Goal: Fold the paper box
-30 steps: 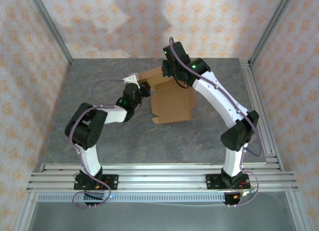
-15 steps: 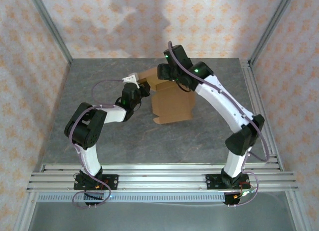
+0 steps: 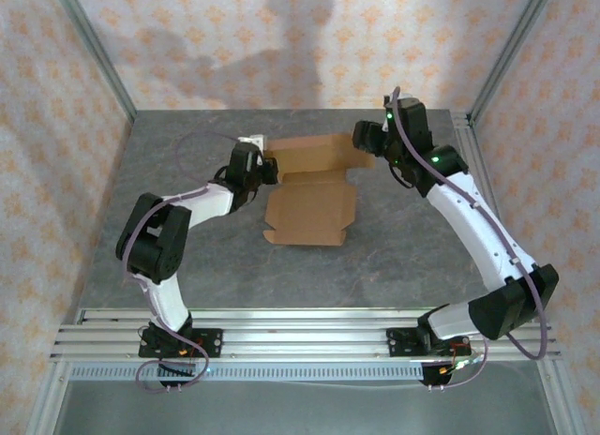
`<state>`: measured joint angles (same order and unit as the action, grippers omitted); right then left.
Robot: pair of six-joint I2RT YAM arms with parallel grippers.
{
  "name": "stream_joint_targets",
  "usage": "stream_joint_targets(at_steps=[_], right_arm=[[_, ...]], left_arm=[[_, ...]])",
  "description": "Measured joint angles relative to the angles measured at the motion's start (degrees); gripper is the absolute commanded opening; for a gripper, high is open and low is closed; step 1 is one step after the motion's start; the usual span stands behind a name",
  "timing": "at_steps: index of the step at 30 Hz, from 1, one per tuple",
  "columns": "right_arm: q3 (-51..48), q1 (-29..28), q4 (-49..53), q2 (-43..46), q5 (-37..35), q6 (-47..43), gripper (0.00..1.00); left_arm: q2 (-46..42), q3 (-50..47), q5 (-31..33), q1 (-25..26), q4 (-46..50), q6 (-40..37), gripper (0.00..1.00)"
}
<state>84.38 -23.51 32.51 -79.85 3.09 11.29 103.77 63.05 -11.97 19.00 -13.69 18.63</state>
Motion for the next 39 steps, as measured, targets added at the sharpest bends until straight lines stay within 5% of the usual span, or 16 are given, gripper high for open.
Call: stream_joint_targets(at_steps=[6,11,22,39], right_arm=[[-15.58,5.51,-7.98,0.9,6.01,0.7,0.66],[-23.43,11.39,-13.55,2.01,9.49,2.43,0.65],[-26.21,12.0,-22.34,-1.7,13.35,5.49,0.6],[-29.97,12.09,-24.81,-7.96,22.36,1.97,0.48]], left_arm=[[-5.18,2.29,1.25,0.0,12.96,-8.94,0.0],[-5.49,-1.42,2.95,0.0,12.83,-11.69,0.0],[-2.84,-3.39,11.61,3.96,12.87,-17.27,0.0],[-5.14,-11.19,16.0,5.77,2.62,-14.4,0.0]])
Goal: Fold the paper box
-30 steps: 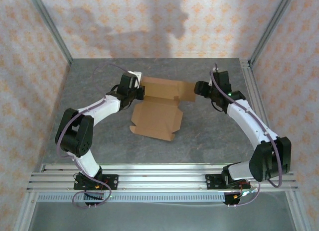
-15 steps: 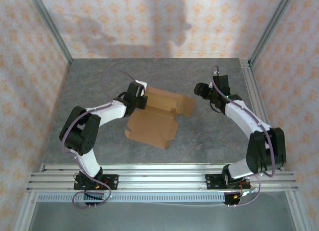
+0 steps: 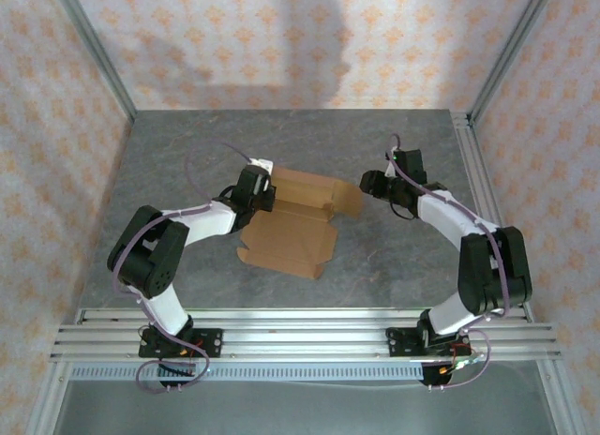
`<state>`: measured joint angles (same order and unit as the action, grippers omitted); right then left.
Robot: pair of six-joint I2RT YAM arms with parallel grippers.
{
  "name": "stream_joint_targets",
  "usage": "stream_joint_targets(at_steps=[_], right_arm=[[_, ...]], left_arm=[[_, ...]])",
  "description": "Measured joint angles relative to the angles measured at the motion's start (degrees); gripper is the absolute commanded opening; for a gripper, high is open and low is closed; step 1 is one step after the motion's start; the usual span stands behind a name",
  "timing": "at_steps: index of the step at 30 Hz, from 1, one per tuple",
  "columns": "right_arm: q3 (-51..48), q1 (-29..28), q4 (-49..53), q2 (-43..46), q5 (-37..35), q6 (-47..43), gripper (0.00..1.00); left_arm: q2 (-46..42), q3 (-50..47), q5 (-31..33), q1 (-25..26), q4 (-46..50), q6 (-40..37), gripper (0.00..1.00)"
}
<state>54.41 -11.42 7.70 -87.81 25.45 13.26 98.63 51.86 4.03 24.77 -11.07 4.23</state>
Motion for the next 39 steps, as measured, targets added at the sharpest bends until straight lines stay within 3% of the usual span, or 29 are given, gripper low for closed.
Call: stream_joint_targets(at_steps=[7,15,25,39], right_arm=[[-1.62,-1.49,-0.22,-1.44,7.8,-2.97,0.45],[-4.07,-6.6,-5.22,-2.03,10.47,-4.59,0.42],[-10.69,-9.01,-18.38,-2.03,10.88,-5.4,0.36],[-18.32,-11.76,-32.65,-2.03,8.09,-10.8,0.41]], left_arm=[[0.0,0.0,0.0,0.0,0.0,0.24,0.0],[0.17,0.2,-0.02,0.0,0.09,0.44,0.0],[0.26,0.22,-0.07,0.0,0.04,0.9,0.0],[0.31,-0.59,0.13,0.04,-1.49,1.92,0.0]])
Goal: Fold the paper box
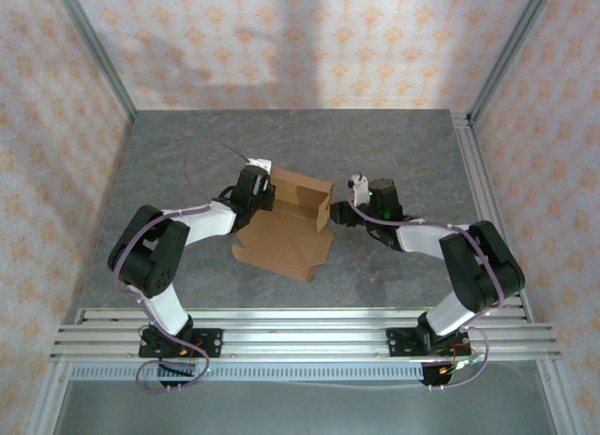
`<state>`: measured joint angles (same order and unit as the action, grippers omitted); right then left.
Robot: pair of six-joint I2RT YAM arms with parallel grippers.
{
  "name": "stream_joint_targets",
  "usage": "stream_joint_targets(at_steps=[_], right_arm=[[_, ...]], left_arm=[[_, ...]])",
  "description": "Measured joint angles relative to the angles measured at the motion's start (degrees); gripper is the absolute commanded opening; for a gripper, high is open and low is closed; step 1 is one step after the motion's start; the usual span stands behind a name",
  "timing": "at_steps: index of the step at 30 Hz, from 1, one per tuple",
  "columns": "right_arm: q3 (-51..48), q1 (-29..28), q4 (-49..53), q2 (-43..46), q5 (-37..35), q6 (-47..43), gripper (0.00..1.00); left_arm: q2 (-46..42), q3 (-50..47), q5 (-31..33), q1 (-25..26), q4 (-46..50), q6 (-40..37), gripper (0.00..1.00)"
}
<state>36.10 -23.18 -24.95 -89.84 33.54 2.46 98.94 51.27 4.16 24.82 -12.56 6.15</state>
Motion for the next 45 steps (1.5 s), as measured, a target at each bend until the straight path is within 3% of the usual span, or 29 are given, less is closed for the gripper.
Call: stream_joint_targets(at_steps=[14,24,36,45], right_arm=[[-5.92,-3.13,-5.49,3.78,-7.72,-2.38,0.43],[-5.75,-4.92,-5.97,4.76,-9.81,-2.73,0.38],[-0.04,-6.08,-5.38,-0.09,-10.54,-4.13,0.34],[-1.46,-6.43,-3.76,1.95,-13.77,-6.03,0.44]], left_arm=[[0.46,-0.02,2.32,0.7,-0.59,0.02,0.0],[0.7,0.11,2.32,0.7,-0.83,0.02,0.0],[0.7,0.11,2.34,0.7,-0.85,0.02,0.0],[0.76,0.11,2.36,0.7,-0.98,0.02,0.0]])
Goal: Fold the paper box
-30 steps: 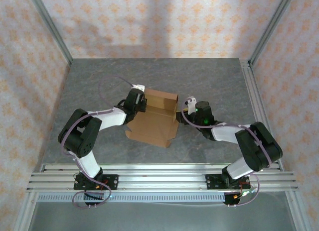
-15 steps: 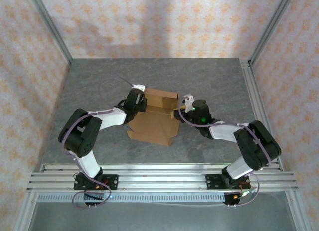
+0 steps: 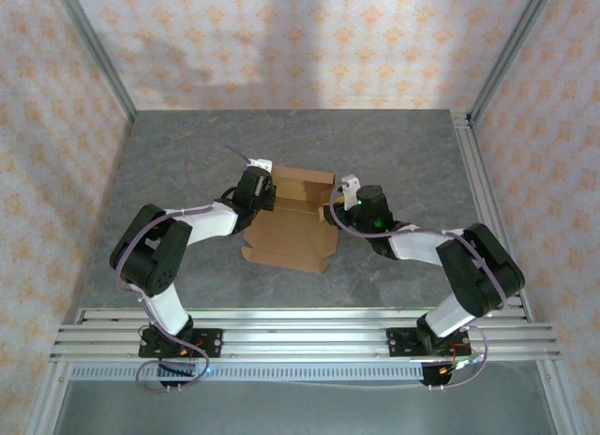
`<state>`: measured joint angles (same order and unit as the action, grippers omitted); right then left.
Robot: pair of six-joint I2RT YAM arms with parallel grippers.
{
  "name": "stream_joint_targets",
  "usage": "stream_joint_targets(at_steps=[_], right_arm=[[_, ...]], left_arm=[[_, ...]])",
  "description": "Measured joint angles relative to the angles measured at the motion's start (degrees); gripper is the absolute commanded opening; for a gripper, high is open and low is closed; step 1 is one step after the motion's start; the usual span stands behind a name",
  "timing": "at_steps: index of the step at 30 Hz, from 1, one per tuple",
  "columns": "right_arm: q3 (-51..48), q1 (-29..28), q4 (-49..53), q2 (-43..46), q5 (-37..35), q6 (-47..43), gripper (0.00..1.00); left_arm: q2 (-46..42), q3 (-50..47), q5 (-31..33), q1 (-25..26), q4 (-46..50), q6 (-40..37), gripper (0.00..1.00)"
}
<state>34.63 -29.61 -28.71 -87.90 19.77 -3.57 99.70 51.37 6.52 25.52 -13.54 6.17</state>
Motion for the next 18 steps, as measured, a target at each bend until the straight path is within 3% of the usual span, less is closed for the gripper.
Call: stream_joint_targets(at_steps=[5,12,18], right_arm=[[-3.74,1.36,0.35,4.7,-0.52,0.02,0.47],[-13.94,7.17,-6.58,9.22,-0.31,6.25,0.48],[-12.15,8.57,-9.01,7.08,-0.02,8.46,0.47]], left_arm=[[0.35,0.09,0.02,0.0,-0.57,-0.02,0.0],[0.7,0.33,0.0,0.0,-0.9,-0.02,0.0],[0.7,0.33,-0.02,0.0,-0.92,-0.04,0.0]])
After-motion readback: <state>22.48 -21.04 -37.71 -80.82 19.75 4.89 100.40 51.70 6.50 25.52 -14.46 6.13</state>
